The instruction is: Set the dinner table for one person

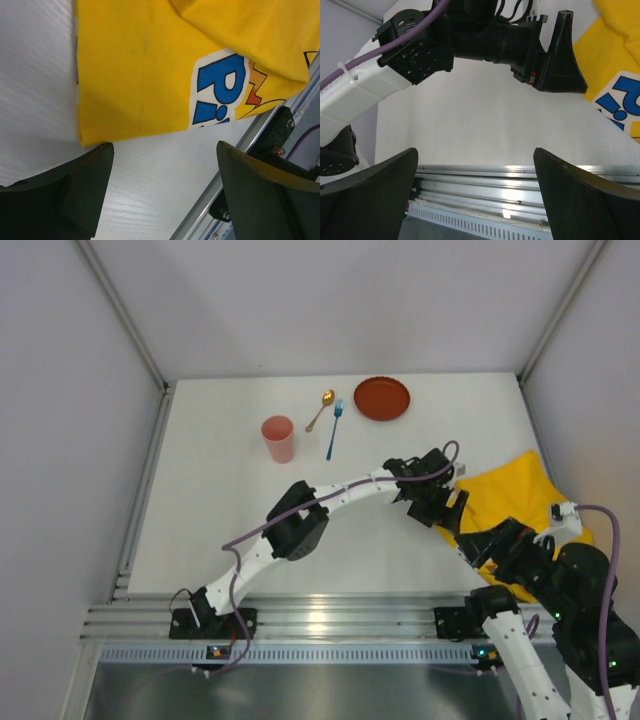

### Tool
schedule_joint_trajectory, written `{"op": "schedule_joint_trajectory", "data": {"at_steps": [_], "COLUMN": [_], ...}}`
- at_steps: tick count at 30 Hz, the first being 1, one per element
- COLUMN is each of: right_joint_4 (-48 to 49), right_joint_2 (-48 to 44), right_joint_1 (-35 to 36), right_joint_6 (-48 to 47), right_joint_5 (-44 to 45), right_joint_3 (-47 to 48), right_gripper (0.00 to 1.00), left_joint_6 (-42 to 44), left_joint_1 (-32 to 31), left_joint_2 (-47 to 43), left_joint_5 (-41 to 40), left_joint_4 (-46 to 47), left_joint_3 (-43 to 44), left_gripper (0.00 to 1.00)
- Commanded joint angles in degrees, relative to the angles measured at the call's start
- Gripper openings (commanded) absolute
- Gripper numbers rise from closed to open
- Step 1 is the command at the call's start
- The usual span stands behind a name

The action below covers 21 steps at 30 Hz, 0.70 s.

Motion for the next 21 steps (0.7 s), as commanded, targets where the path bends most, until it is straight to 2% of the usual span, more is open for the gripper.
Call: {"op": "schedule_joint_trajectory", "data": {"at_steps": [1, 8, 11, 13, 15, 17, 19, 21], "right_joint_4": [-1.0, -3.2, -4.4, -5.6, -6.1, -6.2, -5.9, -5.5], "right_joint_2": [0.3, 1.3, 1.8, 2.5, 2.5, 2.5, 2.8, 3.3], "right_joint_1": [0.5, 0.5, 0.5, 0.6, 0.6, 0.6, 0.7, 0.7], "right_joint_6": [-0.2, -3.4, -4.9, -6.3, -7.0, -7.8, -8.2, -8.6], "right_joint_5": [0.3, 0.6, 1.1, 1.7, 2.5, 3.1, 3.2, 3.2], "right_joint_3": [1.1, 3.3, 4.9, 6.4, 6.9, 7.0, 6.9, 6.9], "right_gripper": [1.00, 1.00, 1.00, 1.00, 1.00, 1.00, 1.00, 1.00], "left_joint_6": [-3.2, -4.8, -4.3, -3.4, -3.1, -3.1, -2.1, -1.6], "left_joint_1": [-1.6, -1.2, -0.2, 0.8, 1.4, 2.4, 2.4, 2.4], "left_joint_2": [3.8, 7.3, 6.9, 2.1, -1.6, -3.1, -1.9, 1.1], "left_joint_5": [-0.2, -6.1, -16.6, -24.7, -28.1, -29.2, -28.9, -24.5], "left_joint_4": [1.4, 0.8, -5.9, -7.1, -5.2, -4.1, -5.3, -5.8], "left_joint_3": [1.7, 5.7, 9.7, 5.6, -3.0, -6.0, -5.2, -2.3], "left_gripper": [0.89, 0.83, 0.80, 0.76, 0.77, 0.77, 0.77, 0.76]}}
